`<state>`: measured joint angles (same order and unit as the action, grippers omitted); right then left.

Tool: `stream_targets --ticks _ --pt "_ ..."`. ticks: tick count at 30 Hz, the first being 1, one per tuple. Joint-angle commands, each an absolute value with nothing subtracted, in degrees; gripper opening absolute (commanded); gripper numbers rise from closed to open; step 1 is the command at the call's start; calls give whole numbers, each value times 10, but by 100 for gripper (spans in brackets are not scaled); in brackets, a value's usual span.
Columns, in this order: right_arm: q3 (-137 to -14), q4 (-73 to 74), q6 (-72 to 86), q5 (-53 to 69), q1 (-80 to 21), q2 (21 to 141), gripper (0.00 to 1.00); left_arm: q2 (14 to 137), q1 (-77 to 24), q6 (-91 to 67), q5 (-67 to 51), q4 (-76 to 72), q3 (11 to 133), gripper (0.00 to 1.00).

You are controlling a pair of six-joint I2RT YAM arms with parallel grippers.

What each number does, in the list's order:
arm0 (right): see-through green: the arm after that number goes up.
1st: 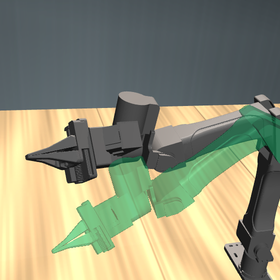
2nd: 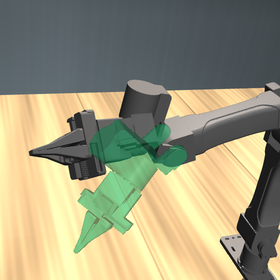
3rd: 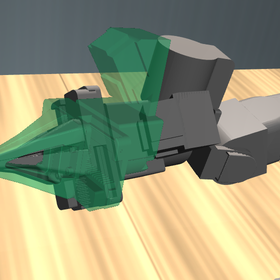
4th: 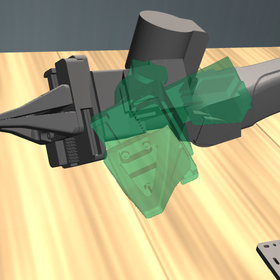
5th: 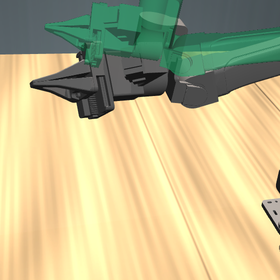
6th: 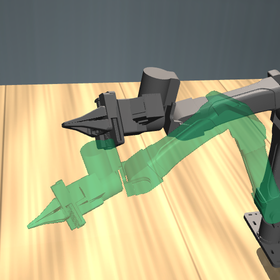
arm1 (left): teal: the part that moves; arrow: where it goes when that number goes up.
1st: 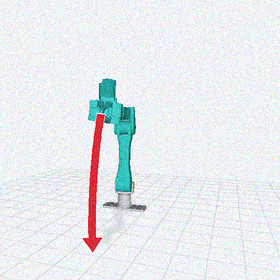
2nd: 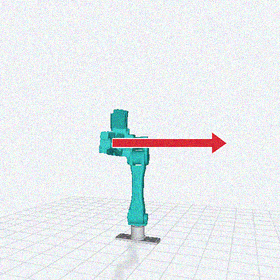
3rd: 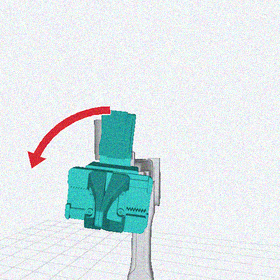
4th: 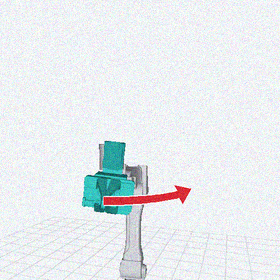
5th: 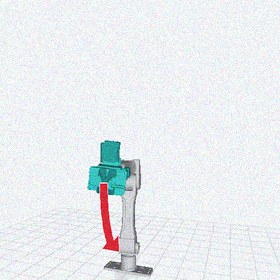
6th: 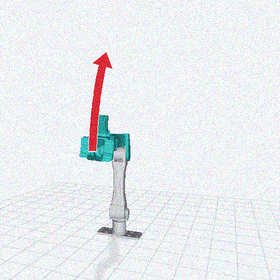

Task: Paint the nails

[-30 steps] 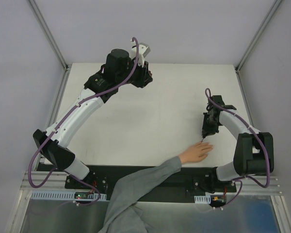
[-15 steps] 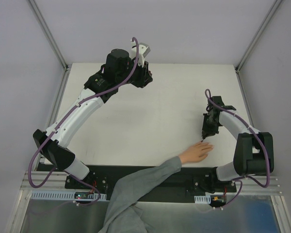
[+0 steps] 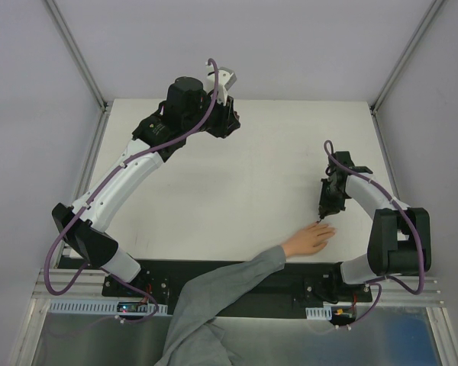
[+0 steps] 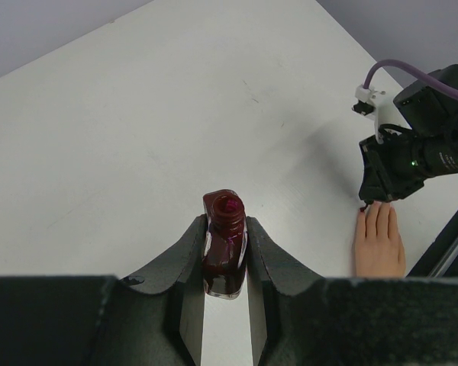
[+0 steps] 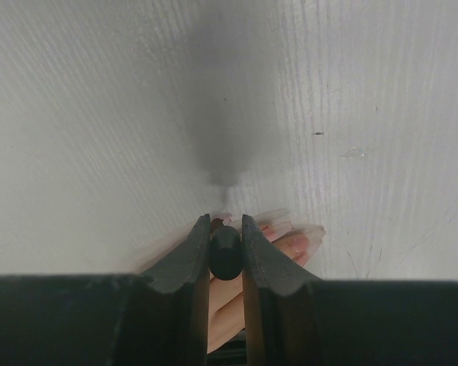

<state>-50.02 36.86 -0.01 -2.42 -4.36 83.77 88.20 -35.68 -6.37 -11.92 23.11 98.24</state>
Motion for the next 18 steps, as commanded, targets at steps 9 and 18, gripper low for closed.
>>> stream_targets --ticks 9,18 --pt "-509 383 7 -39 -35 839 0 872 -361 -57 -125 218 990 0" --pt "-512 389 7 -47 -34 842 0 870 -361 -56 -123 219 987 0"
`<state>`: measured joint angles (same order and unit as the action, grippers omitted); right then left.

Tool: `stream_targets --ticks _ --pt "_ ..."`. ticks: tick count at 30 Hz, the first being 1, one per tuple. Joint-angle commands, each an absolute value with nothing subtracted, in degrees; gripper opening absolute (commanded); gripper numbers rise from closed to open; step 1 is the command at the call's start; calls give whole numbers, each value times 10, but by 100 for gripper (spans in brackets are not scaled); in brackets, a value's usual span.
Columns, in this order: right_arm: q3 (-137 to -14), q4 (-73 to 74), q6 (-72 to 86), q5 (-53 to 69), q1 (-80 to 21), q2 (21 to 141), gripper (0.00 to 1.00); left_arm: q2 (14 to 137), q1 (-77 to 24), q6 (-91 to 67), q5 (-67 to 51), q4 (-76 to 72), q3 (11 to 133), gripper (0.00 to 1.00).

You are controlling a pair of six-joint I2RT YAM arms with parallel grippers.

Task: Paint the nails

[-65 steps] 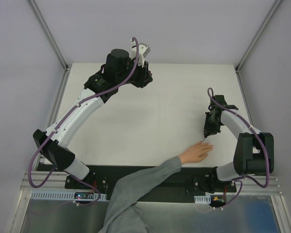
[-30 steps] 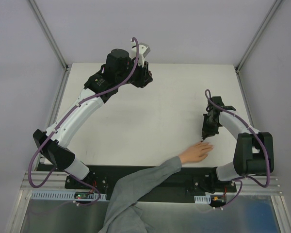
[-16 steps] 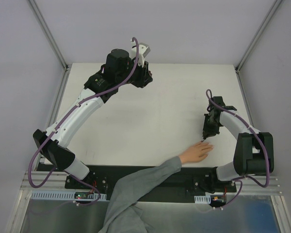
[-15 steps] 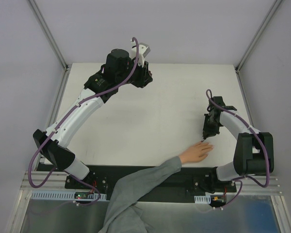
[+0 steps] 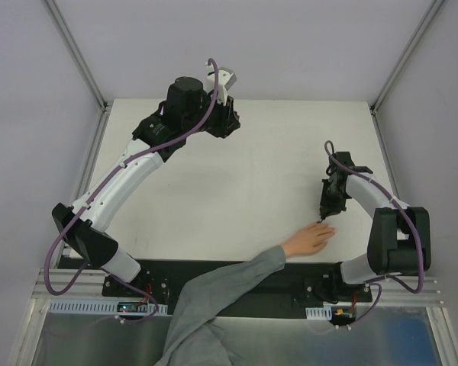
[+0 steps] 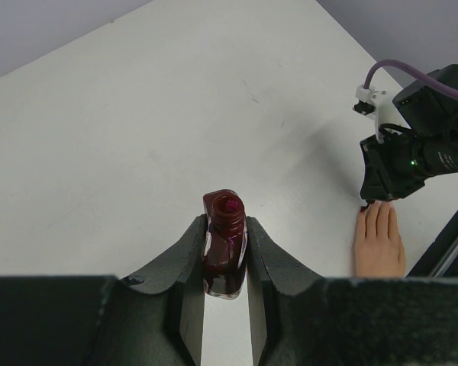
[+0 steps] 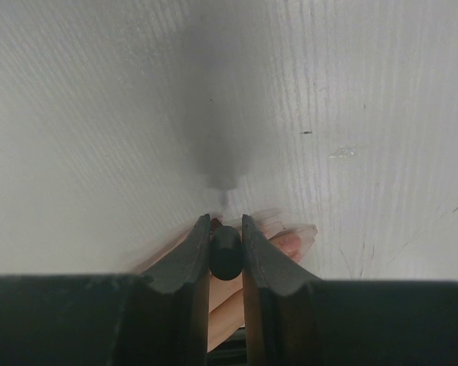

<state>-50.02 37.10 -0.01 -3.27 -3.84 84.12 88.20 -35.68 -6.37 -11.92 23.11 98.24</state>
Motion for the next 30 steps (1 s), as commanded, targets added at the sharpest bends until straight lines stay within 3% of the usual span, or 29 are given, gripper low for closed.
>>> stream_targets --ticks 1,17,30 --pt "-513 390 8 -47 -34 842 0 870 -361 -56 -124 219 987 0" --pt "-540 411 7 -40 -36 802 0 868 -361 -57 -121 219 984 0" --pt "-543 403 4 -46 -46 845 1 862 -361 -54 -118 219 980 0"
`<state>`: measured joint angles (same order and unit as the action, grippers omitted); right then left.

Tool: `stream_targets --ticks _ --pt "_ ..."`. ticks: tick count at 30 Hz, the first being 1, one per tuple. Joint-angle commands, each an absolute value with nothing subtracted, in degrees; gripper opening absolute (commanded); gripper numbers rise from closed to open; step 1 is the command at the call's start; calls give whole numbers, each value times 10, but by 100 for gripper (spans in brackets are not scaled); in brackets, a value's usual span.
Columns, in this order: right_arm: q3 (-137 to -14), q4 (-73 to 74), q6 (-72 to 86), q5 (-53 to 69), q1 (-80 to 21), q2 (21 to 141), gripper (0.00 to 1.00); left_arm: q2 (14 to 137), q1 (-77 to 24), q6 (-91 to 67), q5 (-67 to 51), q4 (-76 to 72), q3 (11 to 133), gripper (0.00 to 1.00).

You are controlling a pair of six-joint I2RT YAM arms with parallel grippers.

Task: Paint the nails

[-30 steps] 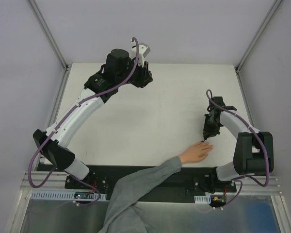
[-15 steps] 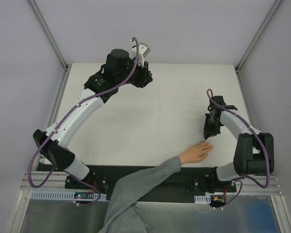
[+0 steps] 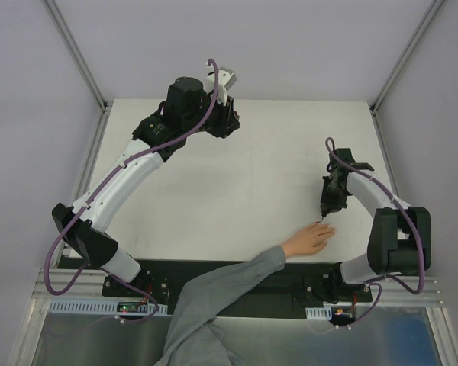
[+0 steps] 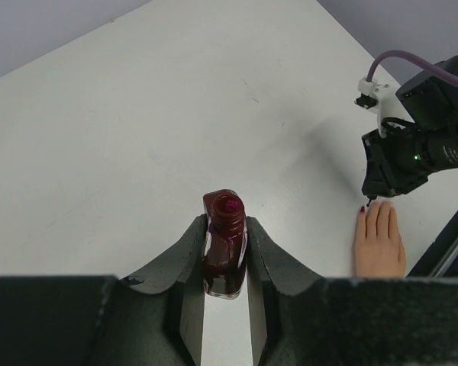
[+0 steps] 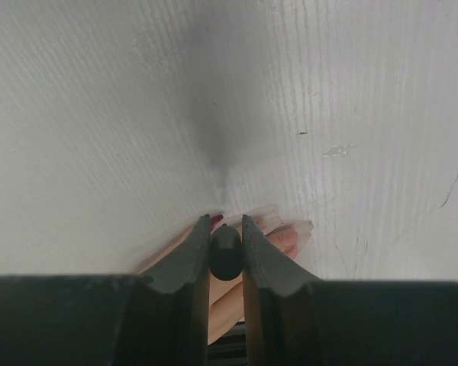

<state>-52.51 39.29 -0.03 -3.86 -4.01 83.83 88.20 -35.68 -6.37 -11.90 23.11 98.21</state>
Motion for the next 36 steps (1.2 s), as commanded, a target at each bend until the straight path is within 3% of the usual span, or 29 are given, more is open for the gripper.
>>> stream_targets --ticks 1,36 --pt "-542 402 6 -45 -47 848 0 863 -361 -55 -119 219 979 0" --pt "-559 398 11 -37 -63 870 1 859 -361 -52 -114 219 974 0"
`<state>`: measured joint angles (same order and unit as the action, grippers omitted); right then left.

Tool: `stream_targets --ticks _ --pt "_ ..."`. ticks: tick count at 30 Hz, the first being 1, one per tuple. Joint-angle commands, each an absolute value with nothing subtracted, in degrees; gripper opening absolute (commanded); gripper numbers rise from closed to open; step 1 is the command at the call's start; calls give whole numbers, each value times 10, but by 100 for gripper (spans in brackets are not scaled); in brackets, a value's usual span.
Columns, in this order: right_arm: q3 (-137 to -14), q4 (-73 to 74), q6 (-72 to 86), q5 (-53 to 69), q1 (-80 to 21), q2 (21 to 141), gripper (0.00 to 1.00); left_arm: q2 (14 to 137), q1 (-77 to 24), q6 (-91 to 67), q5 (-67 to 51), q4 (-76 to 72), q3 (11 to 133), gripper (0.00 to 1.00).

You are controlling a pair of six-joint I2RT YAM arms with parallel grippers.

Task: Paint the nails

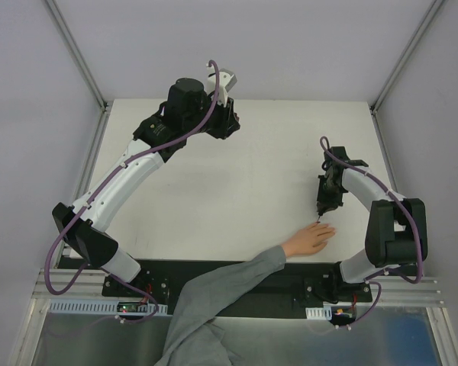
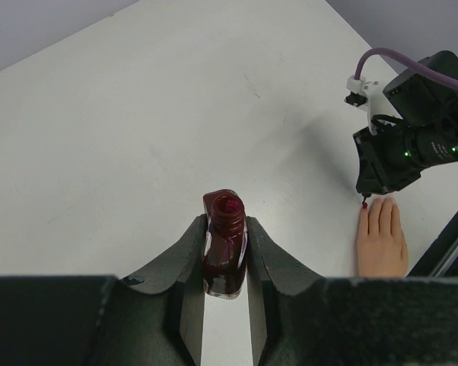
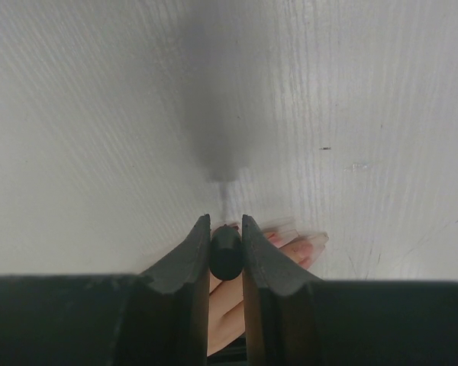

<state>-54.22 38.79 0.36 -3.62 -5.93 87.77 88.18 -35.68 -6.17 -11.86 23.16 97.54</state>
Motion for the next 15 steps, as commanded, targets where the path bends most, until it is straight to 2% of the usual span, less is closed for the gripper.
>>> stream_targets --ticks 1,15 --pt "-559 401 11 -38 -63 868 0 858 -361 -52 -113 219 973 0" --pt "-534 413 15 -41 -63 839 1 857 -361 -54 -114 220 970 0"
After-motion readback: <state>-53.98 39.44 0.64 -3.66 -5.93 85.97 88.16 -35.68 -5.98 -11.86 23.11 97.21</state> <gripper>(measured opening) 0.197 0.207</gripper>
